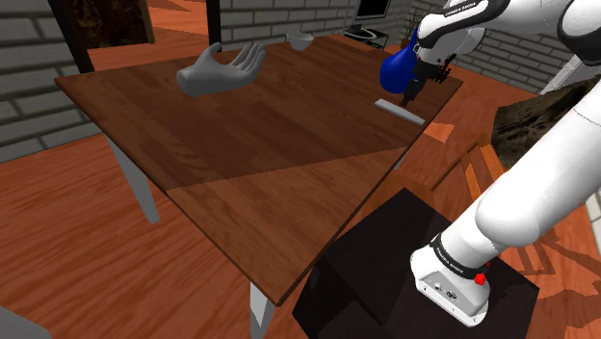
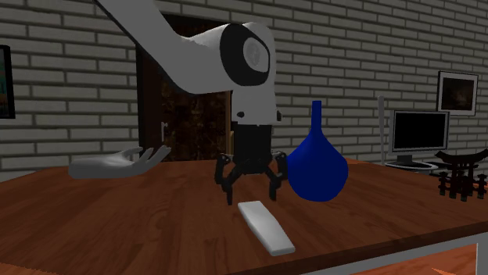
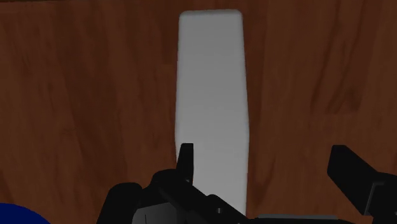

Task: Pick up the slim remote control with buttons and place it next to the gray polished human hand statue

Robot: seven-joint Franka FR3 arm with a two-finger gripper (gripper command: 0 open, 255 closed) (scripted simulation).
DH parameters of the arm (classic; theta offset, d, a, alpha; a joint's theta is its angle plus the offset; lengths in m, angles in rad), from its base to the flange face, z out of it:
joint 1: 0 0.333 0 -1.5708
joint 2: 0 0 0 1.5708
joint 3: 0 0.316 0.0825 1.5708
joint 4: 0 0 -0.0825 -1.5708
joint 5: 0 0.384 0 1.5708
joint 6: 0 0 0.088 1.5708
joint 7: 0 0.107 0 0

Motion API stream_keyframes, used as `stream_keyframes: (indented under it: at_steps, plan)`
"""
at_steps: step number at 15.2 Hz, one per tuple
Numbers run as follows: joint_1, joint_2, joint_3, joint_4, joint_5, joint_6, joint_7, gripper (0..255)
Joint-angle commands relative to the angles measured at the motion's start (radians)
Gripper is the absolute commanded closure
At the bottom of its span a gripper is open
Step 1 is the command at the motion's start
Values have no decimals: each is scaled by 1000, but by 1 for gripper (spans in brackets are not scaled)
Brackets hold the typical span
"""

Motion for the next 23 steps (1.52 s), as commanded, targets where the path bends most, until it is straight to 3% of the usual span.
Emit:
stream_keyframes:
  at_steps: [1,10,17,18,23]
  plan:
    - [-17,105,-15,70,66,8,-85,0]
    - [-38,180,-3,37,122,99,-133,0]
    - [-38,180,-3,37,122,99,-133,0]
    - [-38,180,-3,37,122,99,-133,255]
    - [-38,180,-3,37,122,99,-133,255]
